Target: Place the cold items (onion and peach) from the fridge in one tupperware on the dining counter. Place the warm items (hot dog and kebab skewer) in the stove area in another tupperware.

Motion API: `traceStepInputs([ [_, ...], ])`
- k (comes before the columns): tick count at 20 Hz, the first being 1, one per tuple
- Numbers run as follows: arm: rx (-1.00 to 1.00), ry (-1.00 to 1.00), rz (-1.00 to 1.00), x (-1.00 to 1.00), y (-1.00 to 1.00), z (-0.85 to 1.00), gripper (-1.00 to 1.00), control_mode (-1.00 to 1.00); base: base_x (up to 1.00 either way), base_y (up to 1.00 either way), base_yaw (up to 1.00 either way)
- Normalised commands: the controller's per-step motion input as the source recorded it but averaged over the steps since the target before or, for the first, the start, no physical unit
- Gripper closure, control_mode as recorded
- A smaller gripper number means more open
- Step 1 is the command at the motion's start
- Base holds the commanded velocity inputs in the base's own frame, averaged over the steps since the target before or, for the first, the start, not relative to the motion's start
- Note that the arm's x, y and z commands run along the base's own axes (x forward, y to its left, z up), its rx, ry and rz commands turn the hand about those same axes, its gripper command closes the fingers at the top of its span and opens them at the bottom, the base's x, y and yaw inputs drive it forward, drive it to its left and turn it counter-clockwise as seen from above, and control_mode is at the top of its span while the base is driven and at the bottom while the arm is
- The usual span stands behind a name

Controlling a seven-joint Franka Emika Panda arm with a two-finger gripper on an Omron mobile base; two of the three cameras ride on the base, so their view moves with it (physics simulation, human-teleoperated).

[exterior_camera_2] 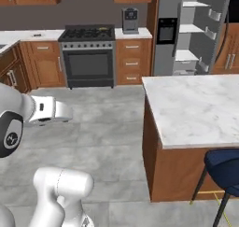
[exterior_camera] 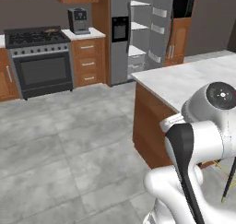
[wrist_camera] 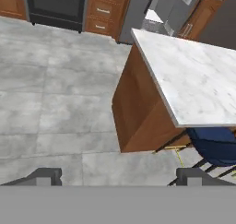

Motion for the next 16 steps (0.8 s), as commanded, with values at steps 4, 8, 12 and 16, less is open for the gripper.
traceStepInputs([
  [4, 0.0, 0.0, 0.0, 0.0, 0.0, 0.0, -1.0, 1.0, 0.87, 1.0, -0.27],
  [8, 0.0, 0.0, 0.0, 0.0, 0.0, 0.0, -1.0, 1.0, 0.97, 1.0, -0.16],
  [12, 0.0, 0.0, 0.0, 0.0, 0.0, 0.0, -1.0, 1.0, 1.0, 0.94, -0.02],
  [16, 0.0, 0.0, 0.0, 0.0, 0.0, 0.0, -1.0, 1.0, 1.0, 0.56, 0.06],
])
